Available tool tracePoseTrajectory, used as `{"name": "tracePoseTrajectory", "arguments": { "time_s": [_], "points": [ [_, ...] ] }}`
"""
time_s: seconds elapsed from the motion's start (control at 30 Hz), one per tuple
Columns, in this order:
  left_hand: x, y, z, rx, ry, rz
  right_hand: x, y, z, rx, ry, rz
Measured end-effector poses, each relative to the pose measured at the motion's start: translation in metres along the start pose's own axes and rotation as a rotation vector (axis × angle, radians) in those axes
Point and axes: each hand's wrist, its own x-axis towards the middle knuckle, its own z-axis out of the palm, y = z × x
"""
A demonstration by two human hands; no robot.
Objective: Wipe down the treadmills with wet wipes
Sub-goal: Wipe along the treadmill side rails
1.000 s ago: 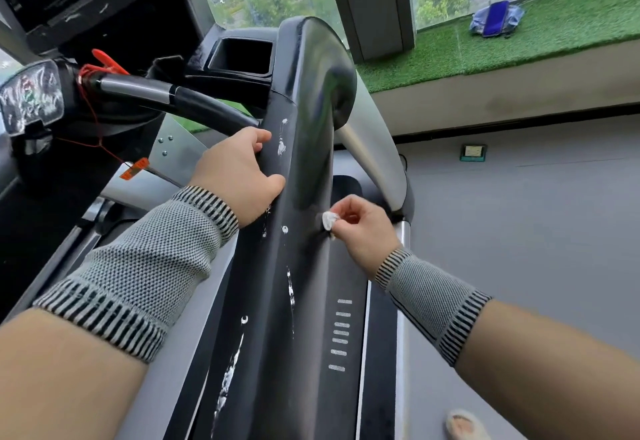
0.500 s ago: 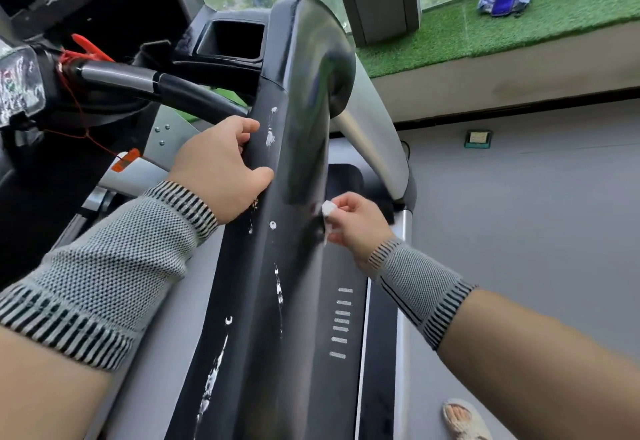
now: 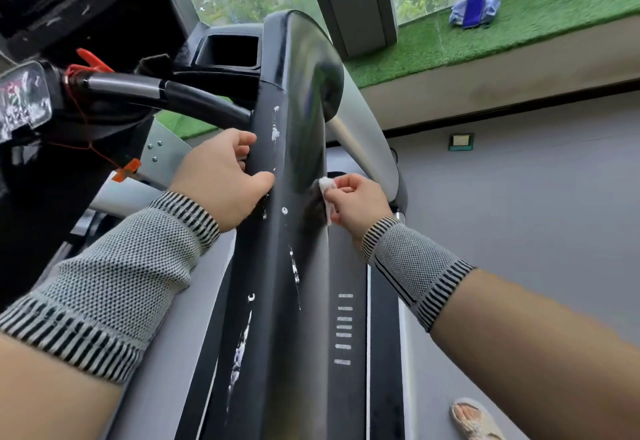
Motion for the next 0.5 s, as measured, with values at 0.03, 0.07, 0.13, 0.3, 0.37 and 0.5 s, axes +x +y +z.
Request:
{"name": "tracePoseTrajectory", "arguments": {
  "time_s": [0.03, 0.07, 0.13, 0.3, 0.37, 0.5],
  "points": [
    [-0.003, -0.001, -0.001, -0.011, -0.001, -0.004, -0.002, 0.001, 0.001, -0.023, 0.009, -0.024],
    [-0.006, -0.003, -0.001, -0.022, -0.005, -0.006, -0.010, 0.004, 0.000, -0.050, 0.007, -0.042],
    [-0.011, -0.008, -0.001, -0.051, -0.019, -0.009, -0.031, 0.010, -0.003, -0.057, -0.028, -0.068],
    [-0.021, -0.011, 0.000, -0.101, -0.044, -0.030, -0.023, -0.029, 0.010, -0.098, -0.024, -0.211],
    [-0.023, -0.011, -0.001, -0.122, -0.040, -0.029, -0.012, -0.045, 0.018, -0.128, -0.006, -0.263],
    [-0.027, -0.011, -0.002, -0.136, -0.034, -0.017, -0.041, -0.033, 0.014, -0.195, -0.107, -0.358]
  ]
}}
